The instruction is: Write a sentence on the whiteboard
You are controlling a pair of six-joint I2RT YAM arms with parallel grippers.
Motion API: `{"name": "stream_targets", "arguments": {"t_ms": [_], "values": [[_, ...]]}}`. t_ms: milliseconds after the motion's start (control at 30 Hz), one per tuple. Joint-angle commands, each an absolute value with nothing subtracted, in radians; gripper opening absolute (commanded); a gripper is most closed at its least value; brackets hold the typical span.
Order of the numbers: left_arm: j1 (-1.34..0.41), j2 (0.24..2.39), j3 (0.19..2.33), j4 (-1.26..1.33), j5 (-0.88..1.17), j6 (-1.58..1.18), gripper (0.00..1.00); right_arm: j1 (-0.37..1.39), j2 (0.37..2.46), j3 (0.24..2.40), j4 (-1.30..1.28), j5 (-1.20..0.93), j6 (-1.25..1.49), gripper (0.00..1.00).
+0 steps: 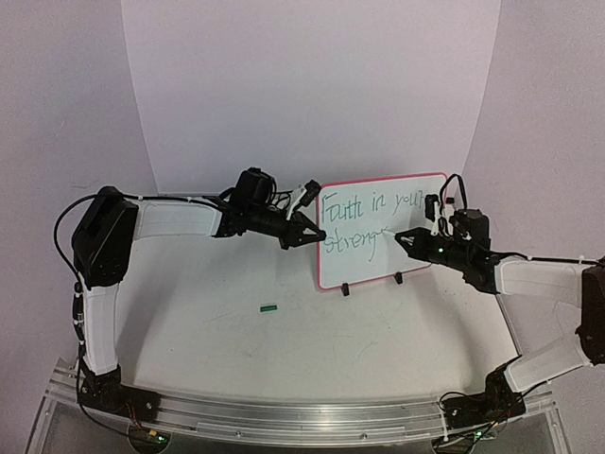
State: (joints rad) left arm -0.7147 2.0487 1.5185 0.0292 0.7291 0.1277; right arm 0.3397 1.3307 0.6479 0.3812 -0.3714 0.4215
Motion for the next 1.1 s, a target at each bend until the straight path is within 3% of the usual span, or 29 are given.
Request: {"name": "stream_targets", "arguments": {"t_ms": [0,1067], "values": [[-0.756,2.089,1.495,-0.230,0.739,0.137,0.00,0.334,1.361,0.639,0.407,-0.358,0.428,0.00],[-0.759,2.087,1.494,-0.230,0.738,0.137,0.00,0.334,1.253,0.693,0.347,-0.289,0.418,0.00]]}}
